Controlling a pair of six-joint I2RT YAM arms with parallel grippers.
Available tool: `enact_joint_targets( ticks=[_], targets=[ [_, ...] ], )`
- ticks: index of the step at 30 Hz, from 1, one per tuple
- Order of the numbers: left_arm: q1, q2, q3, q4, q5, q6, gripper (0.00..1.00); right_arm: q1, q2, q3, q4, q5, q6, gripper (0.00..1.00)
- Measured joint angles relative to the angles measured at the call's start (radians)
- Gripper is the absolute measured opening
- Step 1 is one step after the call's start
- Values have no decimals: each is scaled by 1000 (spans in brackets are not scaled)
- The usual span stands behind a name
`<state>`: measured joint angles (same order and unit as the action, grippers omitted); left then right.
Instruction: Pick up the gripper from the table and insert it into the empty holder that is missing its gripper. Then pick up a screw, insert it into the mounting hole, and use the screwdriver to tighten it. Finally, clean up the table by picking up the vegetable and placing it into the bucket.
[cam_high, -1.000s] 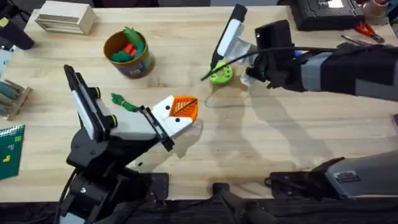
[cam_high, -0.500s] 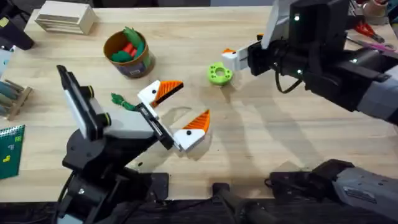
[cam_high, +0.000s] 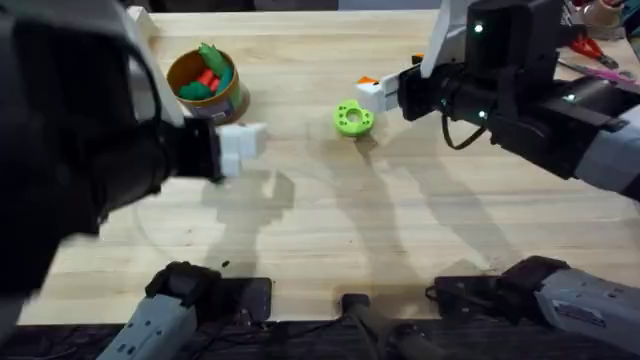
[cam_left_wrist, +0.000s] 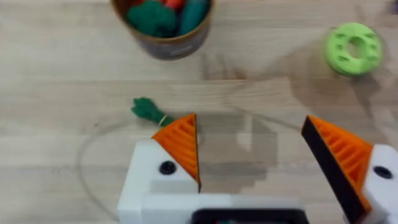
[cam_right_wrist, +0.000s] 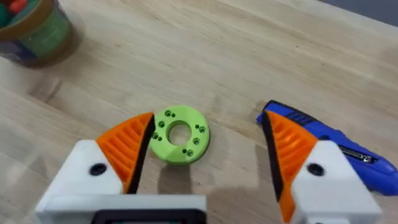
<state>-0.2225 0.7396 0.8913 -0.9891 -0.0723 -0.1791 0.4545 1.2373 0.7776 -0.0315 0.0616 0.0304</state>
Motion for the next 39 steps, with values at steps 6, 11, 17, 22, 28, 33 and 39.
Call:
enact_joint_targets(
  ticks=[6,11,17,22,28,33,39],
  targets=[
    [229,231,26,-32,89,-170,987,0,0,0,-1,0,0,989],
    [302,331,26,-87,123,-240,987,0,0,0,-1,0,0,988],
    [377,518,23,-19,62,-433,987,0,0,0,-2,0,0,989],
    [405,614,17,49,18,-485,987,0,0,0,-7,0,0,989],
    [410,739,11,118,0,-544,979,0,0,0,-8,0,0,990],
    [410,798,9,133,-4,-581,195,0,0,0,-8,0,0,989],
    [410,725,9,14,27,-585,18,0,0,0,-8,0,0,989]
  ],
)
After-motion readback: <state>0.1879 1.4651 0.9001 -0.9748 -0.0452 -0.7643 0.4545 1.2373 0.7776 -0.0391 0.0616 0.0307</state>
